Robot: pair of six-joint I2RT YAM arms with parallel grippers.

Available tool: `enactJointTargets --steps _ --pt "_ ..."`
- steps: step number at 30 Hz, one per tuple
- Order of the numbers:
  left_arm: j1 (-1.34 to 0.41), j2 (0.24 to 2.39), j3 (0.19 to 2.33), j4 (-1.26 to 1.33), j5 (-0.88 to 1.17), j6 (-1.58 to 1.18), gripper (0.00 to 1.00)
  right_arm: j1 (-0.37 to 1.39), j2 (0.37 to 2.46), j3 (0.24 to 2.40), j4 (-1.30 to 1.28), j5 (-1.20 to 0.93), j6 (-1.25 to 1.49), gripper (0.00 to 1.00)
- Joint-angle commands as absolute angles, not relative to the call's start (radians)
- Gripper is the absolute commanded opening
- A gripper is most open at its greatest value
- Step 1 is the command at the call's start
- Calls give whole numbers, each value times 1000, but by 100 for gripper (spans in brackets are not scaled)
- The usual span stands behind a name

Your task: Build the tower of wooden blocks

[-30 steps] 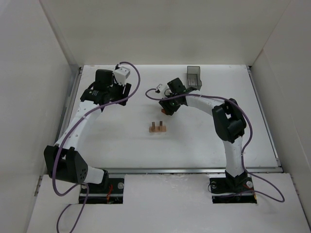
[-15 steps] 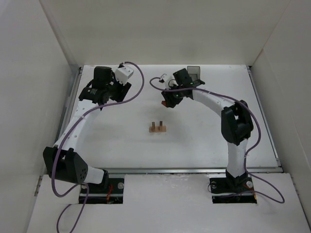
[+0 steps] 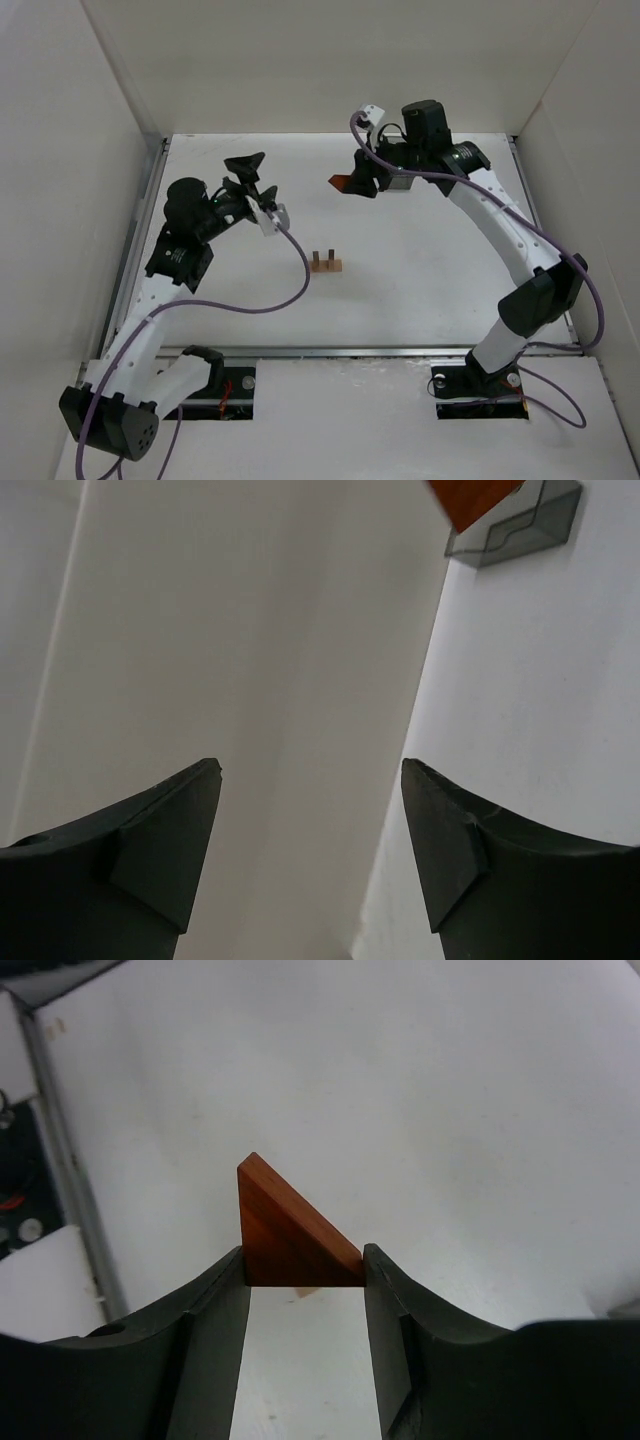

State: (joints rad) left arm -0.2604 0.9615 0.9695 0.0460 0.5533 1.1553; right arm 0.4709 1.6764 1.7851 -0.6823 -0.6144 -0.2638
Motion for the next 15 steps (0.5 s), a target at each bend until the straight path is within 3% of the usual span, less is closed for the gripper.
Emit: enactJointTargets --steps 1,5,11,15 --pt "-340 960 945 158 713 1416 70 465 1634 1815 -749 -750 -175 0" --pt "-420 983 956 80 693 1667 71 465 1634 1815 -781 -781 -65 0" --pt "-532 1003 966 44 681 1768 73 465 1614 1761 -727 -822 58 0" --pt "-575 1022 979 -18 664 1805 68 465 1556 1672 -615 -822 144 0"
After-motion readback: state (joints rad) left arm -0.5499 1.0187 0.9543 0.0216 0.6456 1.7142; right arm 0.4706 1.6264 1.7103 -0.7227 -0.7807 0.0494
